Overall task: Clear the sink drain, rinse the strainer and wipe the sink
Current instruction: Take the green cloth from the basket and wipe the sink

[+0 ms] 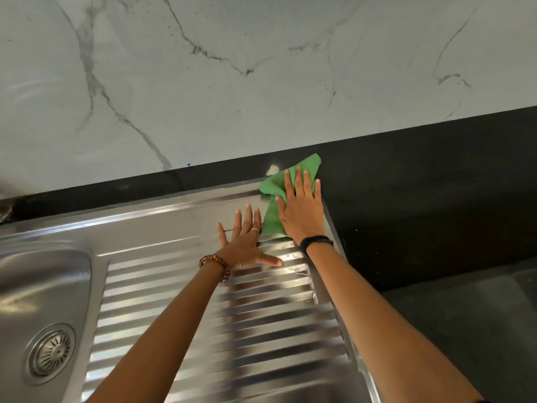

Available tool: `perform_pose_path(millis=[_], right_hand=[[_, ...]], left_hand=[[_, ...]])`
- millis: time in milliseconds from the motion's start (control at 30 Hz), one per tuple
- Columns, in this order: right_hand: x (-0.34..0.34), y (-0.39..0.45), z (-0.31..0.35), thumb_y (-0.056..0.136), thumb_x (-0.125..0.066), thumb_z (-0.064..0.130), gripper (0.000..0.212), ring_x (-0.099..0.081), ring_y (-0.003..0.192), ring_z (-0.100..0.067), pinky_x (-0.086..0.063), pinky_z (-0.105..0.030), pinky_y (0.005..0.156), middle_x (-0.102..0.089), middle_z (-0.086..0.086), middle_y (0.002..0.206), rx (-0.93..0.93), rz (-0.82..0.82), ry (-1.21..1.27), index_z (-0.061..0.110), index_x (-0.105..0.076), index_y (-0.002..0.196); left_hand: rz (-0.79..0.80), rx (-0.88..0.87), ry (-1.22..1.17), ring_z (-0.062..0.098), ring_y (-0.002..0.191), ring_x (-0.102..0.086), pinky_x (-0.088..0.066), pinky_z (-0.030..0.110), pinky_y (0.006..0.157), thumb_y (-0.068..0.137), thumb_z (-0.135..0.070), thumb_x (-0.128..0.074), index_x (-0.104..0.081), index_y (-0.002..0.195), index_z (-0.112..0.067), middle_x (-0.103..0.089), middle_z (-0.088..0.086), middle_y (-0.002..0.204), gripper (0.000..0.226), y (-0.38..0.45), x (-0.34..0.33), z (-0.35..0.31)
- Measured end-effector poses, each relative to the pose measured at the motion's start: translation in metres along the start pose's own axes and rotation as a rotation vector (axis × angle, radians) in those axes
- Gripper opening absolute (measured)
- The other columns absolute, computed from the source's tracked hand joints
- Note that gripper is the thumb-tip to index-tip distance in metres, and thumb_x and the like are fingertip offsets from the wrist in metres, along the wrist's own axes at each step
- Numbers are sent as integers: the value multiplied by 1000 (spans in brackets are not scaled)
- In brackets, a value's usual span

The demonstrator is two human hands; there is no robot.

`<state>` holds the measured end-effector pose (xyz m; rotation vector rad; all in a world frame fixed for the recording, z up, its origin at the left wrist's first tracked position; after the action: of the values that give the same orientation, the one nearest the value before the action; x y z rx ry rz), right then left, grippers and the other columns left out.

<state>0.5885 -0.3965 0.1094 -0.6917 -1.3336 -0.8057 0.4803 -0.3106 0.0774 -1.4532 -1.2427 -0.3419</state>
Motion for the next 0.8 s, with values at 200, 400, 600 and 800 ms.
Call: perform_pose_path(millis=[200, 400, 600, 800], right_hand=[[6, -66, -3, 99, -15, 37, 57, 0, 146, -28, 6, -46, 116, -5, -15, 158, 11, 59, 36, 10, -2, 148], [9, -163, -6, 97, -9, 37, 58, 3, 146, -27, 9, -46, 117, -3, -13, 158, -29, 96, 54, 12, -1, 149], [8, -162, -6, 98, -15, 37, 57, 1, 147, -24, 10, -44, 116, -7, -11, 158, -58, 69, 45, 13, -5, 149], [9, -99, -3, 99, -18, 38, 55, -8, 146, -23, 2, -46, 117, -16, -13, 156, -46, 58, 39, 10, -17, 146]], left_hand=[[-25, -5, -6, 24, 138, 31, 21, 59, 104, 67, -66, -62, 25, 142, -18, 33, 2, 150, 124, -9, 7, -7], [-71, -1, -7, 24, 140, 27, 19, 58, 107, 71, -60, -63, 21, 144, -17, 30, 5, 152, 119, -20, 12, -11], [-424, -67, -43, 18, 135, 30, 22, 46, 107, 69, -77, -22, 24, 139, -25, 36, -3, 143, 99, -57, -4, -1], [-506, -27, -31, 17, 137, 25, 21, 47, 109, 62, -87, 3, 16, 140, -28, 25, -7, 147, 98, -112, -15, 56]])
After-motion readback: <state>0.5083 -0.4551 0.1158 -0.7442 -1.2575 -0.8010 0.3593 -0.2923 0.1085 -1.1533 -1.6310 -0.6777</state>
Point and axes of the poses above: each hand's wrist, its own y-axis towards the middle knuckle, its own x-axis out of the back of the hand, z = x × y, the point moved 5 cm from there along y, towards the middle knuckle
